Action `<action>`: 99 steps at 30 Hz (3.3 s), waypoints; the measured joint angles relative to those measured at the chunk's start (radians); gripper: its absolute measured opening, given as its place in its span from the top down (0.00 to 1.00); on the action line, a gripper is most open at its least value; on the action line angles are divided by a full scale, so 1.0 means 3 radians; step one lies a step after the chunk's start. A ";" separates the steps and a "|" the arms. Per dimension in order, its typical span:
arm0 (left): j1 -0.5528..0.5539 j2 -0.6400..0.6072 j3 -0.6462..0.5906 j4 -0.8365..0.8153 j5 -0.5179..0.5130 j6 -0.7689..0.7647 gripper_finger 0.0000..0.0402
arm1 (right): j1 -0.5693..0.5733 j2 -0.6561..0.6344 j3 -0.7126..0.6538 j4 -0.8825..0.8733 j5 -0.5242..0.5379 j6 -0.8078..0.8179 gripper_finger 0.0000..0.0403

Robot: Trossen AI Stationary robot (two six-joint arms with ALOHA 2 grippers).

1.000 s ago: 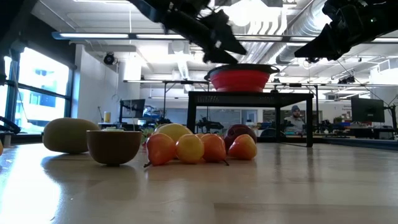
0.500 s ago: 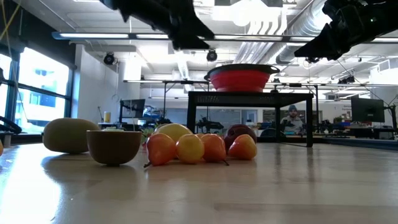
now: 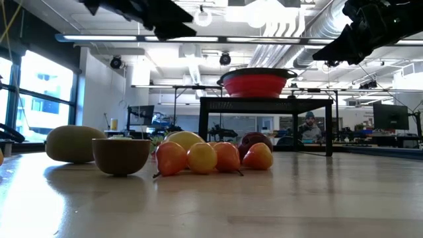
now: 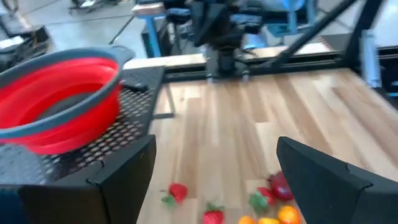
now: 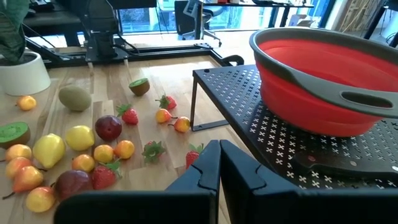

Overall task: Pick & Place Fruit
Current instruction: Put the half kiwi into the strainer on the shelf

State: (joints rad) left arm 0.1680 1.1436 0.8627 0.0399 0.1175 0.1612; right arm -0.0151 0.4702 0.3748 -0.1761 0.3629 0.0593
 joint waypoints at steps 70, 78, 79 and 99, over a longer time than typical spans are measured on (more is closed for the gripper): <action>-0.0278 -0.0173 -0.0314 -0.0490 0.0012 0.0042 0.18 | -0.0001 0.0000 0.0000 -0.0119 0.0003 0.0234 0.99; -0.0278 -0.0172 -0.0313 -0.0490 0.0022 -0.0334 0.18 | -0.0001 0.0000 0.0000 -0.0123 0.0001 0.0259 0.99; -0.0278 -0.0172 -0.0313 -0.0490 0.0022 -0.0375 0.18 | -0.0001 0.0001 0.0000 -0.0124 0.0001 0.0261 0.99; -0.0278 -0.0263 -0.0308 -0.0268 -0.0012 -0.0991 0.18 | -0.0001 0.0000 0.0000 -0.0126 -0.0001 0.0263 0.99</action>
State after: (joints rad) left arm 0.0845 1.0646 0.7702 -0.0405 0.1139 -0.1360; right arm -0.0154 0.4702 0.3748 -0.2138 0.3626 0.1383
